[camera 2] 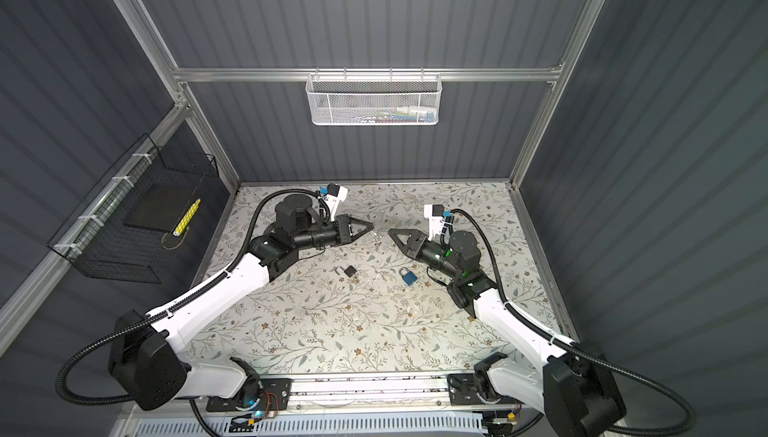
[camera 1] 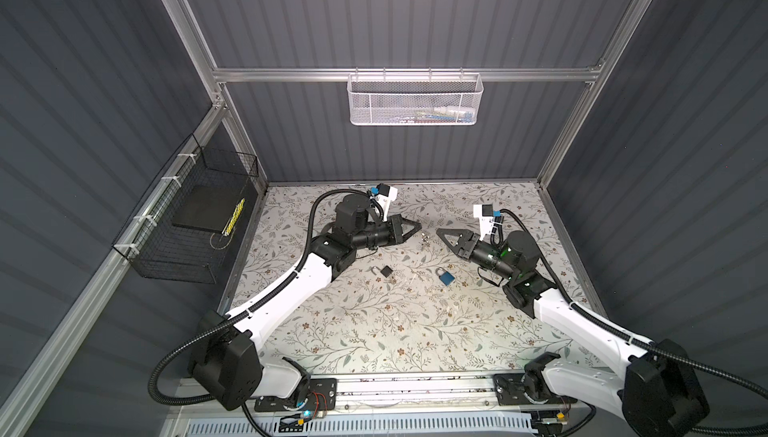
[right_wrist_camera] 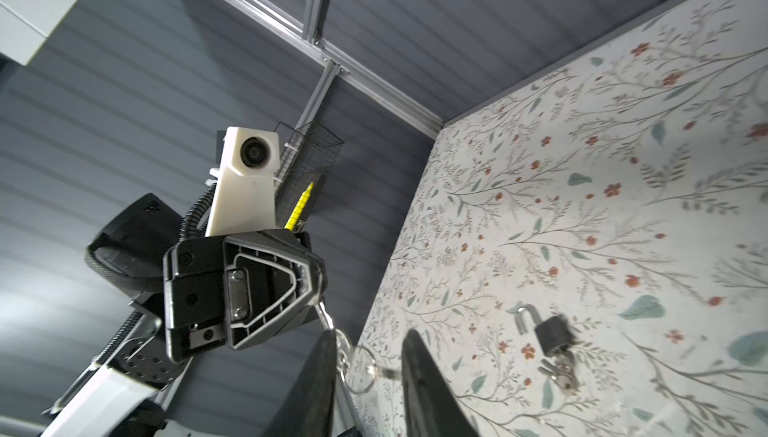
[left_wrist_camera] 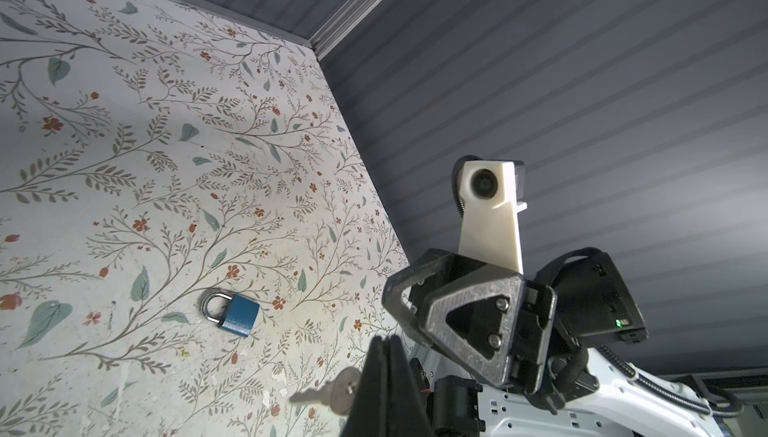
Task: Unlock with the key
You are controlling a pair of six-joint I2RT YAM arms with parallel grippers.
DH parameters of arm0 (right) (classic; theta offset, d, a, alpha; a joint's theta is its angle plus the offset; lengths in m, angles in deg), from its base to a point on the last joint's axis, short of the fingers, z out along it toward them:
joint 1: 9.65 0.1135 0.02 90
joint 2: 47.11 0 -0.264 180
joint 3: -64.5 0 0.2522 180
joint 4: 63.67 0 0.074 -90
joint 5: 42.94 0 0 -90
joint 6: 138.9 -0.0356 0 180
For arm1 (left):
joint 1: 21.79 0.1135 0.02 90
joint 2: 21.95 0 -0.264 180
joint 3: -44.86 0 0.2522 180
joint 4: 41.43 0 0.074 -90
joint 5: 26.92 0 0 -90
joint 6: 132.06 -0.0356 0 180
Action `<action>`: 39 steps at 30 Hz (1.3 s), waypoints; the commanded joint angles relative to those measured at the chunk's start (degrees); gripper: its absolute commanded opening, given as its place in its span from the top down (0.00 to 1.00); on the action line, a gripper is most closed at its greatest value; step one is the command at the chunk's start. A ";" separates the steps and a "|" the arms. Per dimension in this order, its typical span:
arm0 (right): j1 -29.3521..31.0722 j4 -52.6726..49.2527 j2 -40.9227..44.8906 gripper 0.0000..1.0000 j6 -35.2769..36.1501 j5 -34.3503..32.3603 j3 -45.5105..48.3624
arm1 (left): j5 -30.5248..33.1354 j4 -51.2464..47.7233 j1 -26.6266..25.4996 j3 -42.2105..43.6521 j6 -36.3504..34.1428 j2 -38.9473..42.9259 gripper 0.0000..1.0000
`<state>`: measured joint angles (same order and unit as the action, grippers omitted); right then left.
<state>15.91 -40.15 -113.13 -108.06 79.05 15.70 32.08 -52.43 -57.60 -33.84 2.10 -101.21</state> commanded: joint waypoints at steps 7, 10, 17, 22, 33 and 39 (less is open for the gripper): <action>0.01 9.80 -1.90 0.61 -3.38 5.79 -0.42 | -3.37 6.36 -0.75 0.87 1.63 1.13 1.00; 0.10 11.60 -3.07 0.68 -4.22 7.46 -0.93 | -3.38 6.98 -0.70 0.88 1.70 1.22 1.00; 0.34 14.39 -4.47 0.71 -5.19 10.11 -1.00 | -2.69 8.04 -0.73 1.30 2.54 1.22 1.00; 0.45 15.21 -4.62 0.71 -4.96 12.19 -1.02 | -2.13 8.05 -0.73 1.58 2.59 1.12 1.00; 0.85 17.74 -6.52 0.74 -6.39 14.79 -1.67 | -0.99 8.57 -0.71 2.28 2.92 1.65 1.00; 0.80 18.34 -7.10 0.80 -6.58 14.59 -1.74 | -0.75 8.83 -0.75 2.42 3.07 1.74 1.00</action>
<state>16.37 -24.92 -120.04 -114.51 92.16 15.48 30.53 -44.78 -58.12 -31.99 4.99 -101.06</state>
